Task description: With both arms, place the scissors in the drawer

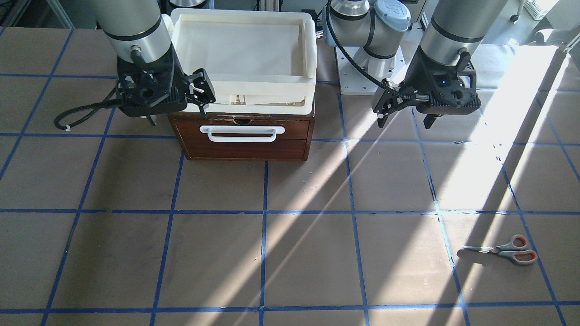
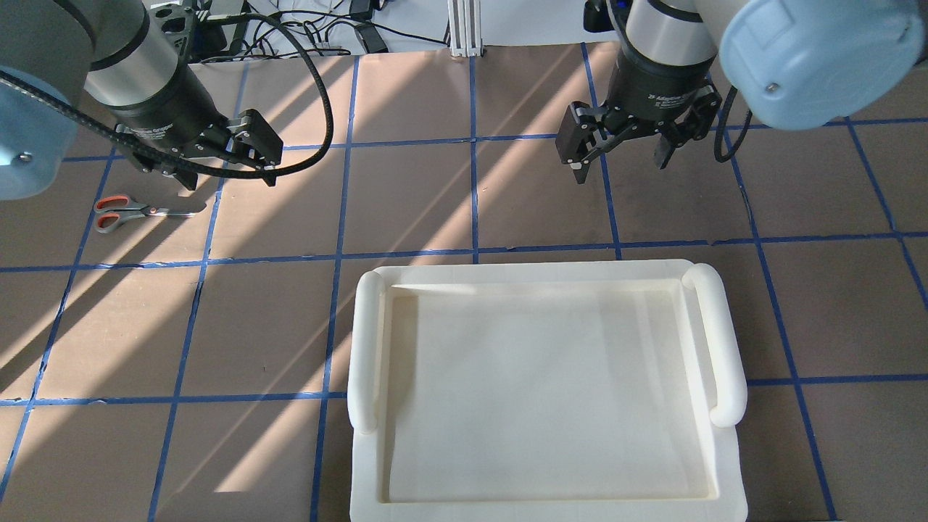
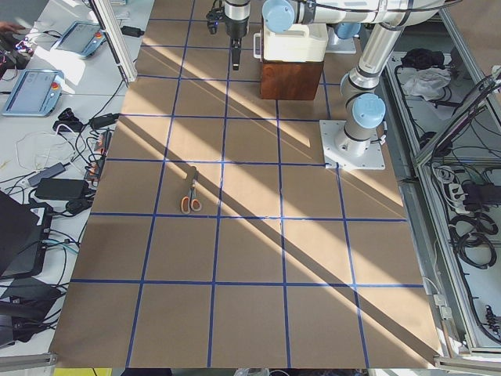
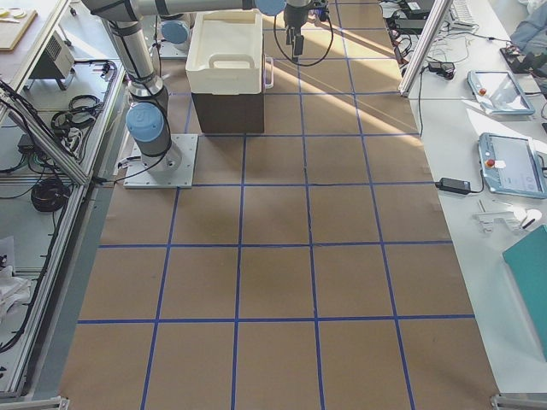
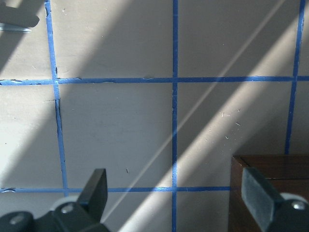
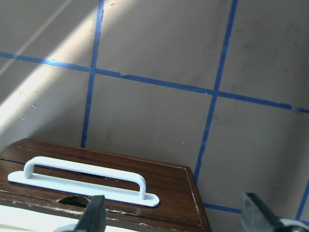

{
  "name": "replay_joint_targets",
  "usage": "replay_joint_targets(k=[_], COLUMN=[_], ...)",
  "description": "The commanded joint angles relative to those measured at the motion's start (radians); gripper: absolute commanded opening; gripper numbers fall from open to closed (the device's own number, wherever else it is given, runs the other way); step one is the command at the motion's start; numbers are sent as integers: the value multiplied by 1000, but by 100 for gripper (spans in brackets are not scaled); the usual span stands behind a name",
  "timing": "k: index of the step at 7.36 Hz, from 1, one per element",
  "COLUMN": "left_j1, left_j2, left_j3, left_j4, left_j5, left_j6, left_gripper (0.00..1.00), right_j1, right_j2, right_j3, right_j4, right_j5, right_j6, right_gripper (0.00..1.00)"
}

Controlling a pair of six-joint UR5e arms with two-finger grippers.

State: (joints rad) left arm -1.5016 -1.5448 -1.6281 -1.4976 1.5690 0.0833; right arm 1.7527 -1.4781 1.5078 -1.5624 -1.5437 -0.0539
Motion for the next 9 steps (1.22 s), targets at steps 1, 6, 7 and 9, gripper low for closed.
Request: replay_joint_targets(k=[1,6,7,9], left_j1=[101,297,340,431], left_j2=[-30,-184,-222,-303], left_j3=[0,5,5,13], left_j4=[20,146,160,210], left_j5=[-1,-10,-10,-12], left_j6=[215,871,1000,1293], left_gripper=[100,100,100,100], right_j1=[140,128,119,110], right_j2=[103,188,206,251], right_j3=[0,-6,-8,-9], right_j4=[-60,-58,-33,-25], right_j5=[69,160,162,143], right_j6=[-82,-850,-976,-1218], right_gripper=[100,98,97,97])
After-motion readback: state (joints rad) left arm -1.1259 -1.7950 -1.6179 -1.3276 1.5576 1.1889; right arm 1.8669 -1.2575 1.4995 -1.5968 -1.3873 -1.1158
